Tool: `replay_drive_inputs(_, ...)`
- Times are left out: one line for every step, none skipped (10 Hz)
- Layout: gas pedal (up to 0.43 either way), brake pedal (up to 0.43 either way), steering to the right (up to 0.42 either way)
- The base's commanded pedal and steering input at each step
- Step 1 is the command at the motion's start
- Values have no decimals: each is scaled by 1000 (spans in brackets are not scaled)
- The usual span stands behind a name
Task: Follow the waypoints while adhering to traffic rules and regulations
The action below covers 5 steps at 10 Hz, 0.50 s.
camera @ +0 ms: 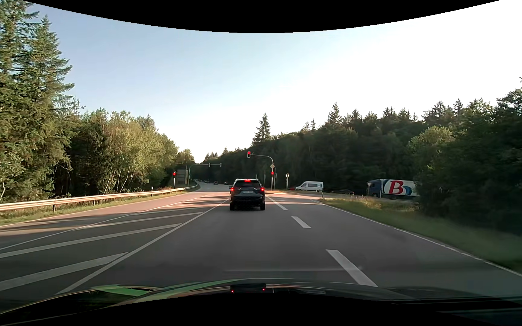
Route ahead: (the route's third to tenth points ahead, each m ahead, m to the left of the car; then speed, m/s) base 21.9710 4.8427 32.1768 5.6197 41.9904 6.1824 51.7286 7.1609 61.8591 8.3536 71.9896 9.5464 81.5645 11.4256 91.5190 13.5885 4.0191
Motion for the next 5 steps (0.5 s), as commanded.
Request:
replay_drive_inputs(0, 189, -8)
replay_drive_inputs(0, 195, -8)
replay_drive_inputs(0, 207, -8)
replay_drive_inputs(0, 207, -8)
replay_drive_inputs(0, 207, -8)
